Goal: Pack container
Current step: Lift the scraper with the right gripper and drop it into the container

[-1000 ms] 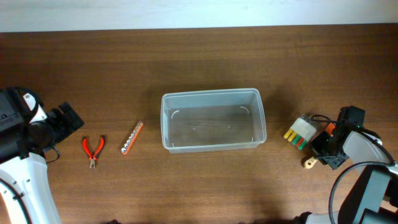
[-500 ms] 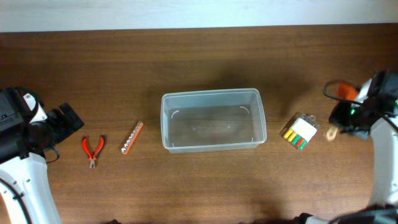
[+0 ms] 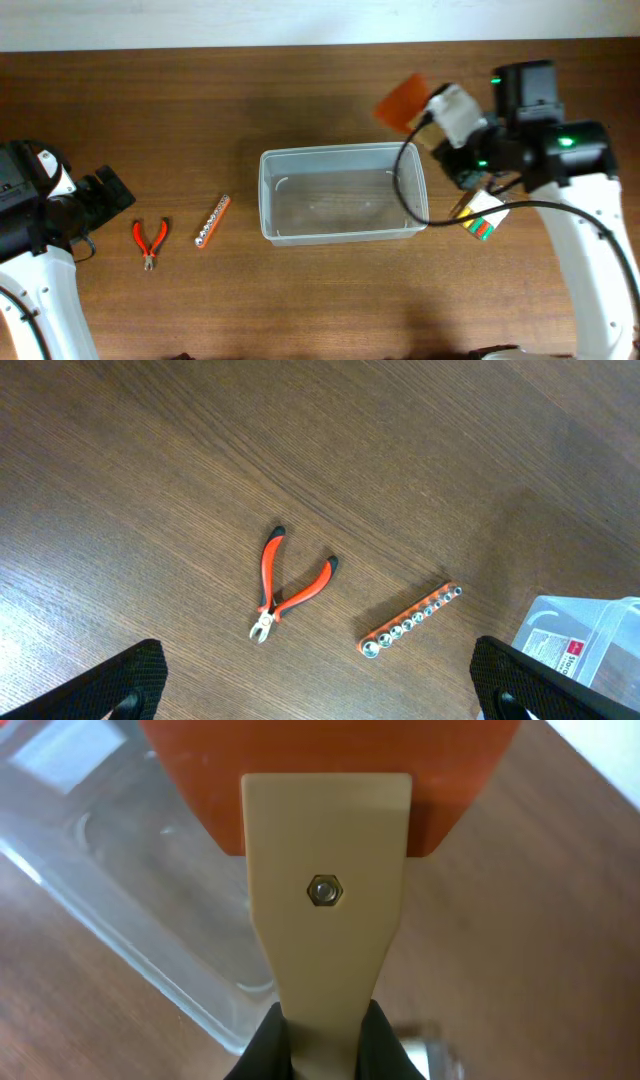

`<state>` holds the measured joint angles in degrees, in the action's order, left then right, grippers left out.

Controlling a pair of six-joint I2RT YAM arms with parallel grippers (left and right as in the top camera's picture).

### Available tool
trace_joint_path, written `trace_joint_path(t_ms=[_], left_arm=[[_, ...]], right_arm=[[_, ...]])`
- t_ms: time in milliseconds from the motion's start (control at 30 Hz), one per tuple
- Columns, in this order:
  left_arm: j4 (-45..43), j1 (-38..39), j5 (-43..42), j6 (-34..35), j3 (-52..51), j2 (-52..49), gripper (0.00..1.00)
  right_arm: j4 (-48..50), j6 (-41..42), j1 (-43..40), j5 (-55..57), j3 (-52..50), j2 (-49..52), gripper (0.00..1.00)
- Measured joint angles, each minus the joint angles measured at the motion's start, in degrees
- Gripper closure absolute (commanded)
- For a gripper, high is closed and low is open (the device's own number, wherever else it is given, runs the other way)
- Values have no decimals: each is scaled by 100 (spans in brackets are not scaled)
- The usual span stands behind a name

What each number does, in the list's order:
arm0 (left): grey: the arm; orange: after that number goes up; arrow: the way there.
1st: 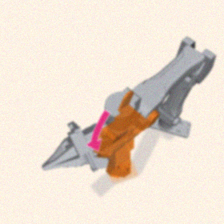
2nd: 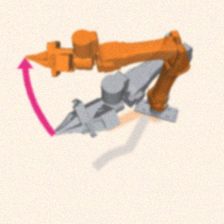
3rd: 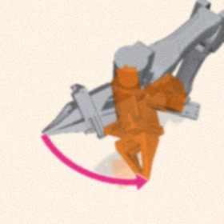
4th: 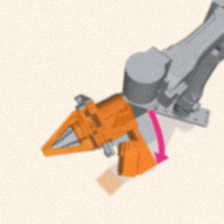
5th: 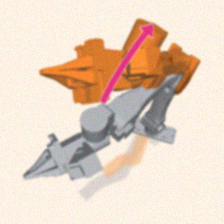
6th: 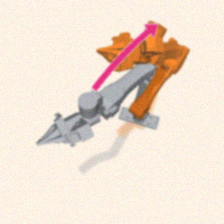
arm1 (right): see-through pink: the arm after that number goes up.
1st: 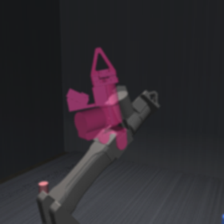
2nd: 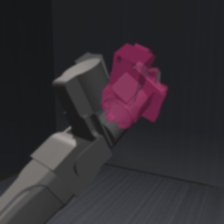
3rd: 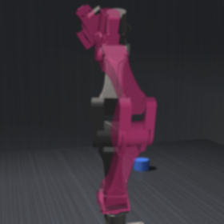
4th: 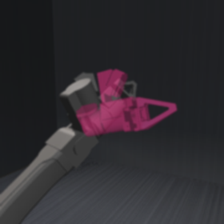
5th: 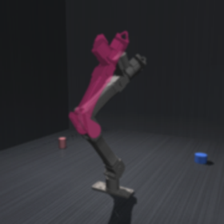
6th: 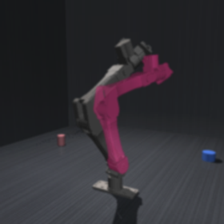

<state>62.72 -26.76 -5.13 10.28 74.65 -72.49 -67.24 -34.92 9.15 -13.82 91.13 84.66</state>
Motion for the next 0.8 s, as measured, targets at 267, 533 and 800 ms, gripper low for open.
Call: trace_joint_path(t_ms=[267,533,800], left_arm=[[2,0,0,0,0,0,1],[2,0,-2,0,0,0,1],[2,0,-2,-2,0,0,1]], right_arm=[[55,-507,953,20,17,1246,96],[105,-782,1462,22,17,2483,96],[219,-918,1484,48,17,3407,92]])
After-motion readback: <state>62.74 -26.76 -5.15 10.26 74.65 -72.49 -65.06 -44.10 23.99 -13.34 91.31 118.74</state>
